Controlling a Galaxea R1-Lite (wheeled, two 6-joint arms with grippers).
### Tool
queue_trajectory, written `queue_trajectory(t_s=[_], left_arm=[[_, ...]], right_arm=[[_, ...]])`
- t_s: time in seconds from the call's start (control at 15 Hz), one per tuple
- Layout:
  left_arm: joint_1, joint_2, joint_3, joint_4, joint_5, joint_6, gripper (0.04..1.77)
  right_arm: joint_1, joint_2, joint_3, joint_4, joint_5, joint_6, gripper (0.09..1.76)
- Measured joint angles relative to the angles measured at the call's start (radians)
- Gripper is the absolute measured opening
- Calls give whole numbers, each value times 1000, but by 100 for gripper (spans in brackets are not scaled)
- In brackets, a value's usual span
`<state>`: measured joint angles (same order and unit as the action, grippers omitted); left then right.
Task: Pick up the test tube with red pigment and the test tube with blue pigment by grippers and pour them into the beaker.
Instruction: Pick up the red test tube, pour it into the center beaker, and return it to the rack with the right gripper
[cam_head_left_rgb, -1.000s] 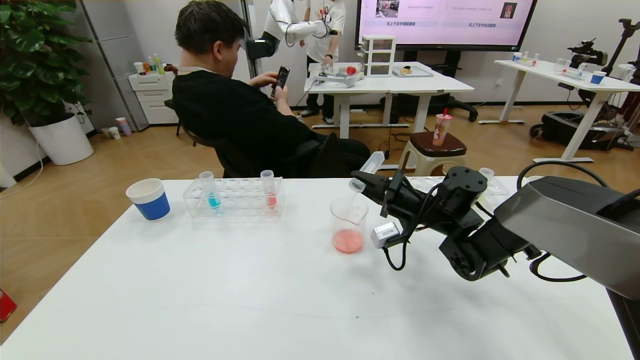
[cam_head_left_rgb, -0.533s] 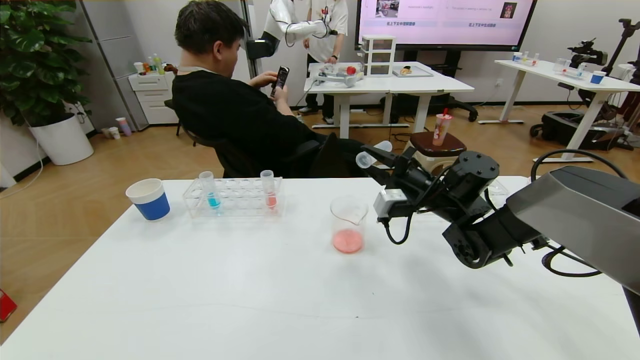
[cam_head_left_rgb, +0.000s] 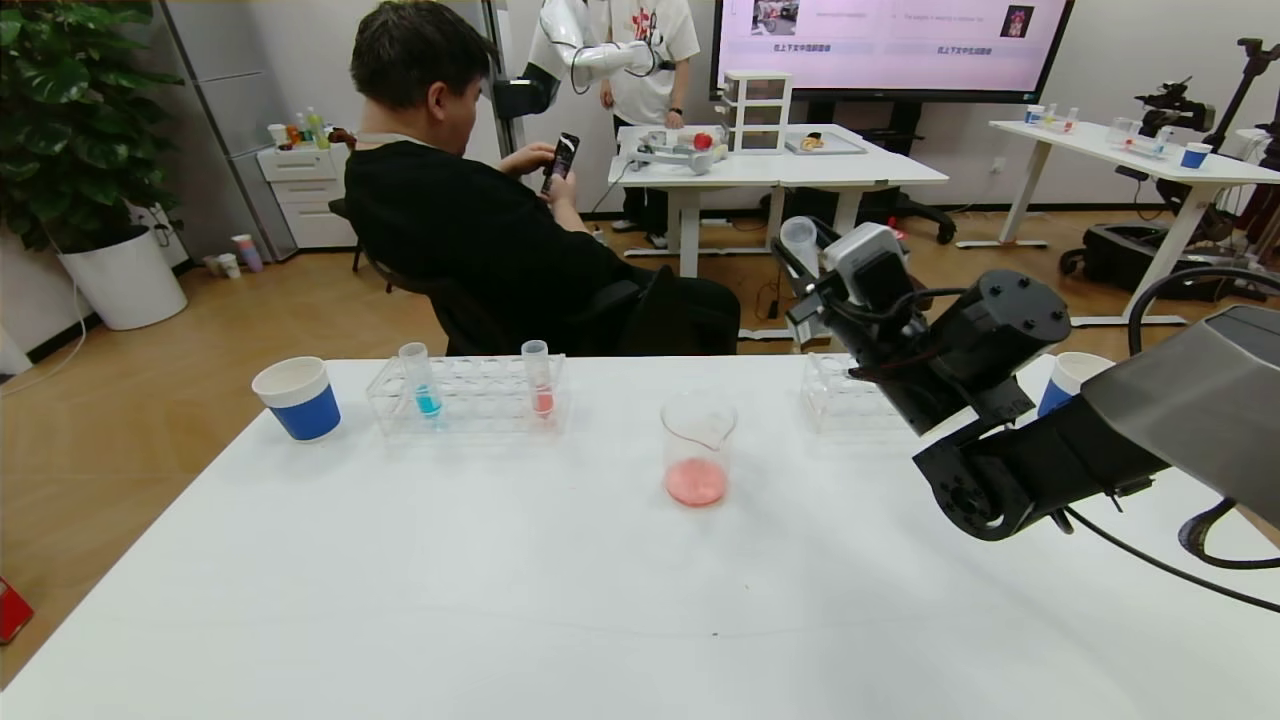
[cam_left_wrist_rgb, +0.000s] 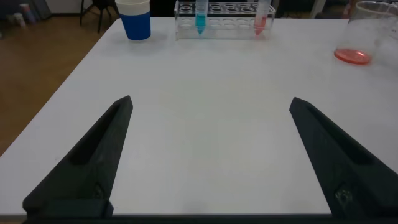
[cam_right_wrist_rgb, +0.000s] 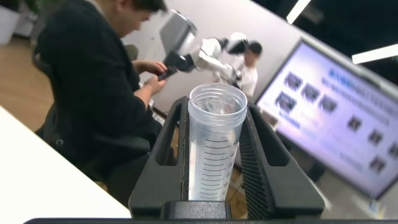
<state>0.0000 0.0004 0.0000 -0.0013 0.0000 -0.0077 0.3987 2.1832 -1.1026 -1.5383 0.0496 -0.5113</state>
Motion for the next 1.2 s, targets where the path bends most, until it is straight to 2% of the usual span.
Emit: queue_trajectory(t_s=[0.13, 0.33, 0.53, 0.67, 0.87, 1.0, 1.2], left_arm=[[0, 0, 0, 0, 0, 1, 176], [0, 0, 0, 0, 0, 0, 176], [0, 0, 0, 0, 0, 0, 176], [0, 0, 0, 0, 0, 0, 176], [0, 0, 0, 0, 0, 1, 176], [0, 0, 0, 0, 0, 0, 176], [0, 0, 0, 0, 0, 0, 176]], right_arm=[[7, -33, 101, -1, -112, 111, 49], [3, -100, 261, 28, -185, 314, 49], [-37, -183, 347, 136, -188, 439, 49], [-114, -219, 375, 149, -141, 456, 49], [-247, -241, 373, 179, -68, 457, 49], [-323, -248, 319, 281, -59, 457, 49], [-428, -262, 167, 490, -57, 465, 49]])
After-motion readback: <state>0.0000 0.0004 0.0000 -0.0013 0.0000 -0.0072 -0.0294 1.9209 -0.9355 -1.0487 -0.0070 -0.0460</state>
